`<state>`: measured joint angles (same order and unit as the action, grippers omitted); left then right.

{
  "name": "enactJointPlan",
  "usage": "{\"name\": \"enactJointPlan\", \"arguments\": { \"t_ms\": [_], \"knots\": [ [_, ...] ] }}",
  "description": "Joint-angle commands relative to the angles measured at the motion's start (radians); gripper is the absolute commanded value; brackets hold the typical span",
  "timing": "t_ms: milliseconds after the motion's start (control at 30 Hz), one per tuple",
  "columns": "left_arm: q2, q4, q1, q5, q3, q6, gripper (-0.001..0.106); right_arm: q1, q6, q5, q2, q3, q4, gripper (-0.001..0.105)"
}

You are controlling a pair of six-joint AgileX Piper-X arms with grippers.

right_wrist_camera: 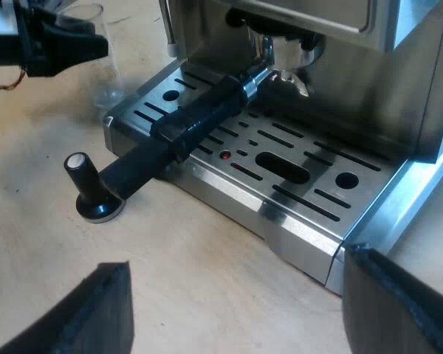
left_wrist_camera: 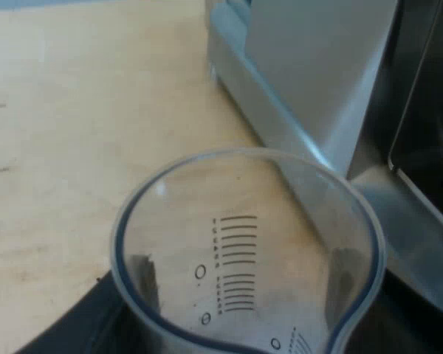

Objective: Pour the beans into the coffee machine

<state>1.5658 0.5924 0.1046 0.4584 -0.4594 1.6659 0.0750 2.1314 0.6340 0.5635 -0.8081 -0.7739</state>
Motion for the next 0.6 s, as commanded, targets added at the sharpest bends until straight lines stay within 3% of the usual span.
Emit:
{"name": "enactJointPlan", "arguments": {
  "t_ms": [33,200,600],
  "knots": [
    [0.0,0.021,-0.005,0.004,-0.003,-0.035,0.034,0.0,0.015,0.015,-0.01,-0.003,0.014,0.062],
    [-0.001,0.021,-0.005,0.002,-0.003,-0.077,0.034,0.0,0.015,0.015,-0.01,-0.003,0.014,0.062],
    [-0.001,0.011,-0.005,-0.017,-0.001,-0.078,0.034,0.0,0.015,0.015,-0.01,-0.003,0.014,0.062]
  ]
}}
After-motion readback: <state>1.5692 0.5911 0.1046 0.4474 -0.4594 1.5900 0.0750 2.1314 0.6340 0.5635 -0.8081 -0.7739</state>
